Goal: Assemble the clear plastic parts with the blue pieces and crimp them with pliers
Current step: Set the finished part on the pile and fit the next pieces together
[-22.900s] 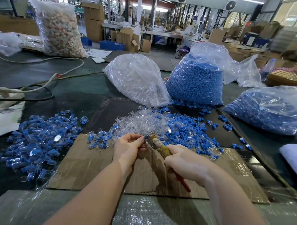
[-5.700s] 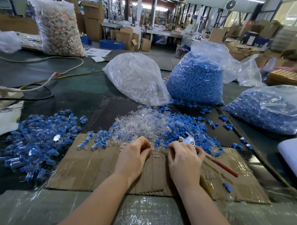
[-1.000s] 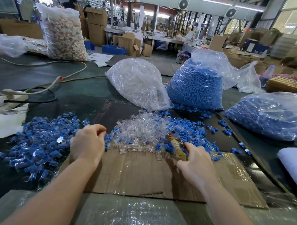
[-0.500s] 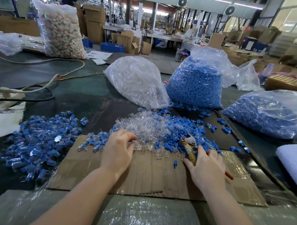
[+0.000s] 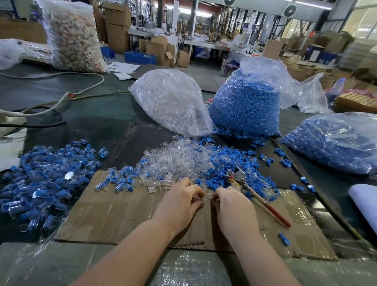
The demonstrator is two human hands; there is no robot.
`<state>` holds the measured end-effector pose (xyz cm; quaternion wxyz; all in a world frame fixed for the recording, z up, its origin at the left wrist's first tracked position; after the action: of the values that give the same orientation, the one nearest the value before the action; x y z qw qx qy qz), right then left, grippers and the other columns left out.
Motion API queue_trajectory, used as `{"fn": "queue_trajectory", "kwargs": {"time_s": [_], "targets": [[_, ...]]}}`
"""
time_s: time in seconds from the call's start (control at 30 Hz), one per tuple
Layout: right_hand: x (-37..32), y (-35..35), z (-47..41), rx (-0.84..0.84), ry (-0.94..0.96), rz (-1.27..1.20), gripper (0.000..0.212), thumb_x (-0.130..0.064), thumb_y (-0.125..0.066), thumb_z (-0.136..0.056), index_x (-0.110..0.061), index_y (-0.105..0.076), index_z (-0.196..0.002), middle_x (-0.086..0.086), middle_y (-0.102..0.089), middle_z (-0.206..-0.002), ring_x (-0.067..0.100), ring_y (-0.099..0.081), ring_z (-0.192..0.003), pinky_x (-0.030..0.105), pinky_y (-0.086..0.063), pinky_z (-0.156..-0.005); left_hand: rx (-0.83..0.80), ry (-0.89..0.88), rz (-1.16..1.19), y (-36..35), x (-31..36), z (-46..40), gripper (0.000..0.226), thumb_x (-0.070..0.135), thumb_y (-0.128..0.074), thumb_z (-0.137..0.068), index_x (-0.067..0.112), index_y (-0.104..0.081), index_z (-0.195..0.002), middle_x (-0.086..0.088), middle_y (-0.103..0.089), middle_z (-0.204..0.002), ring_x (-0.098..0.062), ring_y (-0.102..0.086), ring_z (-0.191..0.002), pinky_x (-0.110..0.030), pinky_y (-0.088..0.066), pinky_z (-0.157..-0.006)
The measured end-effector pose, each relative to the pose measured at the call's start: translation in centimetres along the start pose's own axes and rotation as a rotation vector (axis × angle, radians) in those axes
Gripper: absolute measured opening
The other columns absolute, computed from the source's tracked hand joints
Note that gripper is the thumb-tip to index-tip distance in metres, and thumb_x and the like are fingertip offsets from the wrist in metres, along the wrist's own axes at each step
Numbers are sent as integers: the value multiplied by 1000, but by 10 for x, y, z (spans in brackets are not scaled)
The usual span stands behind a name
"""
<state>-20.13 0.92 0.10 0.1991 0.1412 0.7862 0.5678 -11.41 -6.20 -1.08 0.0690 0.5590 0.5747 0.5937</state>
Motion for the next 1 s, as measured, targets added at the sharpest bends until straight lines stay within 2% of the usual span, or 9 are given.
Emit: {"fn": "queue_trajectory", "kwargs": {"time_s": [0.2, 0.3, 0.43, 0.53, 0.67, 0.73, 0.87, 1.0], "targets": [[-10, -9, -8, 71, -30, -163, 14, -16, -48, -94, -21, -60, -100, -6, -57, -100, 11, -54, -92, 20, -40, -80, 71, 21, 58, 6, -5, 2, 13, 22, -64, -86, 17, -65, -98, 11, -48, -90, -7, -49, -85, -15, -38, -78], [-12, -12, -3, 112, -24, -239, 11, -20, -50, -94, -20, -58, -101, -5, -57, -100, 13, -51, -95, 21, -36, -79, 103, 12, 77, 9, -6, 4, 19, 20, -62, -88, 20, -65, -107, 10, -51, -92, -8, -51, -88, -14, -37, -80], [-12, -11, 1, 147, -21, -329, 14, -25, -48, -96, -17, -59, -98, -2, -62, -95, 17, -54, -92, 28, -41, -78, 121, 12, 95, 11, -8, 4, 28, 20, -62, -88, 23, -63, -116, 10, -54, -96, -4, -48, -85, -8, -34, -76], [-11, -9, 4, 161, -16, -376, 14, -22, -50, -95, -16, -62, -97, -2, -63, -94, 17, -55, -89, 28, -41, -77, 144, 40, 103, 12, -12, 5, 25, 18, -65, -85, 24, -65, -109, 14, -55, -92, -1, -50, -82, -1, -34, -73], [-8, -9, 5, 165, -38, -403, 16, -17, -55, -93, -13, -67, -103, 0, -65, -98, 18, -57, -93, 29, -43, -83, 167, 109, 198, 15, -19, 8, 21, 10, -68, -81, 27, -60, -90, 15, -59, -85, -2, -56, -78, -6, -41, -72], [-6, -10, 4, 160, -48, -411, 17, -17, -57, -92, -13, -67, -104, 0, -65, -100, 18, -58, -95, 29, -44, -85, 187, 128, 224, 17, -21, 9, 25, 8, -68, -81, 30, -57, -80, 15, -60, -80, 2, -56, -75, -4, -40, -68], [-6, -9, 4, 174, -48, -414, 12, -19, -58, -92, -15, -66, -99, -3, -64, -96, 16, -57, -92, 26, -43, -82, 196, 142, 271, 18, -21, 9, 20, 4, -66, -82, 24, -67, -86, 15, -62, -82, 2, -57, -80, -1, -39, -73], [-6, -7, 7, 192, -49, -445, 9, -20, -57, -93, -17, -64, -97, -5, -66, -91, 13, -58, -87, 23, -41, -75, 214, 154, 266, 20, -22, 8, 14, 3, -65, -84, 17, -69, -85, 11, -53, -86, -2, -53, -79, -5, -39, -72]]}}
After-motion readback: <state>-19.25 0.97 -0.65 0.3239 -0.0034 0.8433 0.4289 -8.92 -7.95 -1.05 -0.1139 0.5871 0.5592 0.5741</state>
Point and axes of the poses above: each hand's wrist, its own z-axis away from the middle knuckle, its own y-axis out of the back of the hand, x = y × z, the point moved 8 cm from there along -z, towards the middle knuckle
